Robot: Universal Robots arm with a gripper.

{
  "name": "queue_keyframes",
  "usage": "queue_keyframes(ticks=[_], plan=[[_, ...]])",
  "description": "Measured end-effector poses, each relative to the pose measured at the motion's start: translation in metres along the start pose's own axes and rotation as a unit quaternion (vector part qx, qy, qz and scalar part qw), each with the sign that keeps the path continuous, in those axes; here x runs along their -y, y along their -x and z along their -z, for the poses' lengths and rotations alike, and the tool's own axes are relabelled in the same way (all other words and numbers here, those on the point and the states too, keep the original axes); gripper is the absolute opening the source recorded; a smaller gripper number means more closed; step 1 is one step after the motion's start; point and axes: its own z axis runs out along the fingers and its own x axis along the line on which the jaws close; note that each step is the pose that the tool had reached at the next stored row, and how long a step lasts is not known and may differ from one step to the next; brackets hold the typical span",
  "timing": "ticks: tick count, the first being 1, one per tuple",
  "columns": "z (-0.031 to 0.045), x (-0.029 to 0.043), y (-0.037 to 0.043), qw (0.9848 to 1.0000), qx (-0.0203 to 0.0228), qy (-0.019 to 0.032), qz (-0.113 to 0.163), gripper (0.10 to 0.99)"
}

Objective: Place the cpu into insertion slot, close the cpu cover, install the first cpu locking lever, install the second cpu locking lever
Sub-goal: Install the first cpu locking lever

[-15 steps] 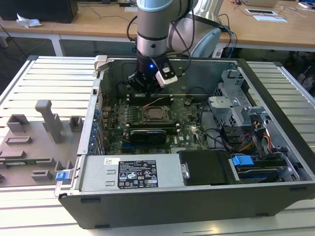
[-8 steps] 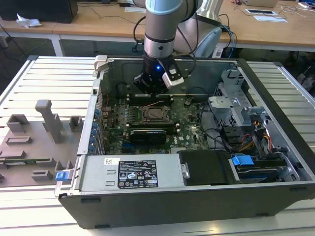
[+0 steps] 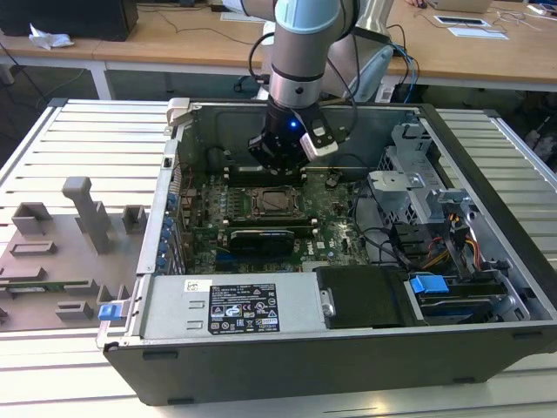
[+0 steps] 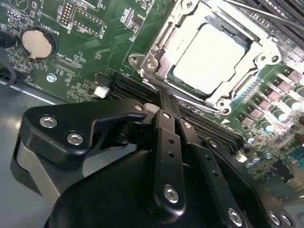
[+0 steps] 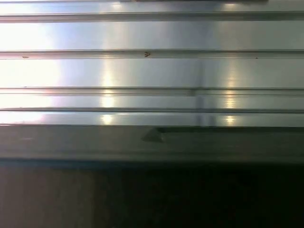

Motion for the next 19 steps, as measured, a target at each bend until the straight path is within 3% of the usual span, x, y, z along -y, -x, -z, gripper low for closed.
queue_keyframes(ticks=[12, 19], plan=[[-0.0034, 0.0011, 0.0012, 1.0, 0.0001, 0.002, 0.0, 0.102], [-0.0044, 0.0003, 0.0016, 1.0, -0.0002, 0.0069, 0.001, 0.102]])
